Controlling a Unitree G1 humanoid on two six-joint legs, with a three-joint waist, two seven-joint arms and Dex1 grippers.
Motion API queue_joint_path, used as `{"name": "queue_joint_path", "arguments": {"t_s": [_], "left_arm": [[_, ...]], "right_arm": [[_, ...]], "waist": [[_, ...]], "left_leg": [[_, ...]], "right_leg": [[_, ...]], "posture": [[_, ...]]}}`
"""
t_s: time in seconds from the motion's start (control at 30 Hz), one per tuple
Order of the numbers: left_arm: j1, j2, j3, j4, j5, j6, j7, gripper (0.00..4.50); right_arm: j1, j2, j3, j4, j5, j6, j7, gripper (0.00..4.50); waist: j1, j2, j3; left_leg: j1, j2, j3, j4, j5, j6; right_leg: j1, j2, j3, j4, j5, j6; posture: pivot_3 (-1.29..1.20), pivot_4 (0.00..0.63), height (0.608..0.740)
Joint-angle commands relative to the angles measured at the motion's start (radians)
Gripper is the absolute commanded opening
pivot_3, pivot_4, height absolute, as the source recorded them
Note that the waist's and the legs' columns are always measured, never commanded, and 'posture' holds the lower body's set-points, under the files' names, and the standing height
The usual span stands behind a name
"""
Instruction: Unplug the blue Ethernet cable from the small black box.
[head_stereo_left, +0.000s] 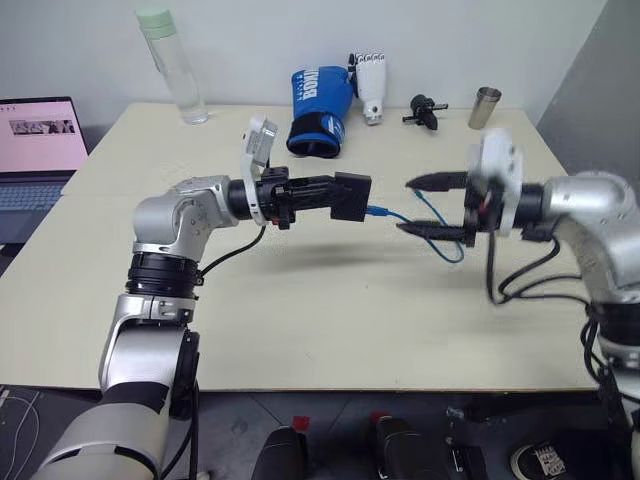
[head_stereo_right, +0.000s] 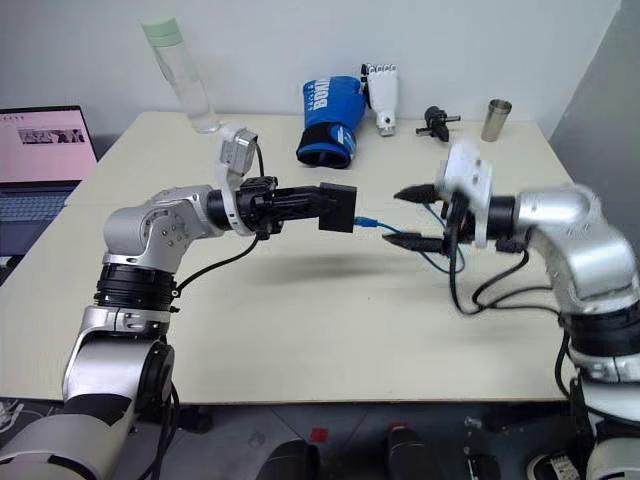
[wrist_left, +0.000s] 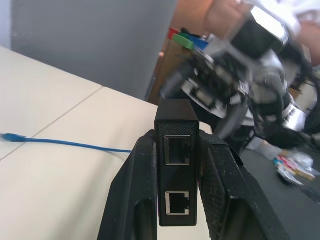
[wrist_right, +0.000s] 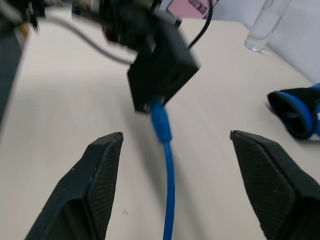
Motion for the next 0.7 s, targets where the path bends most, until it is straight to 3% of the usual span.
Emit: {"name": "queue_joint_path", "arguments": {"t_s": [0.03,0.2,0.4,0.7], "left_arm": [[-0.041,0.014,0.004,-0.035,-0.016,0.001,-0.043,0.77],[-0.045,0.006,0.007,-0.044,-0.020,0.006,-0.047,0.77],[-0.051,0.005,0.011,-0.045,-0.018,0.002,-0.046,0.77],[-0.048,0.011,0.009,-0.050,-0.016,0.006,-0.054,0.77]], "right_arm": [[-0.068,-0.020,-0.036,0.087,0.099,0.187,0.016,4.46],[-0.086,0.024,-0.011,0.139,0.156,0.284,0.027,4.46],[-0.090,0.119,0.023,0.153,0.122,0.235,-0.018,4.46],[-0.096,0.160,0.050,0.193,0.098,0.198,-0.022,4.46]], "waist": [[0.002,0.000,0.000],[0.003,0.000,0.000],[-0.004,0.000,0.000],[-0.004,0.000,0.000]], "left_leg": [[0.000,0.000,0.000,0.000,0.000,0.000],[-0.001,-0.001,0.001,0.000,0.000,0.000],[-0.002,0.000,0.000,-0.001,0.000,0.000],[-0.002,0.000,0.000,-0.001,0.000,0.000]], "right_leg": [[0.000,0.000,-0.001,-0.001,0.000,0.000],[0.000,-0.001,0.000,-0.002,0.000,0.000],[-0.001,0.000,0.000,-0.001,0.000,0.000],[-0.001,0.000,0.000,-0.001,0.000,0.000]], "posture": [[0.00,0.150,0.740],[0.00,0.150,0.740],[0.00,0.150,0.740],[0.00,0.150,0.740]]}}
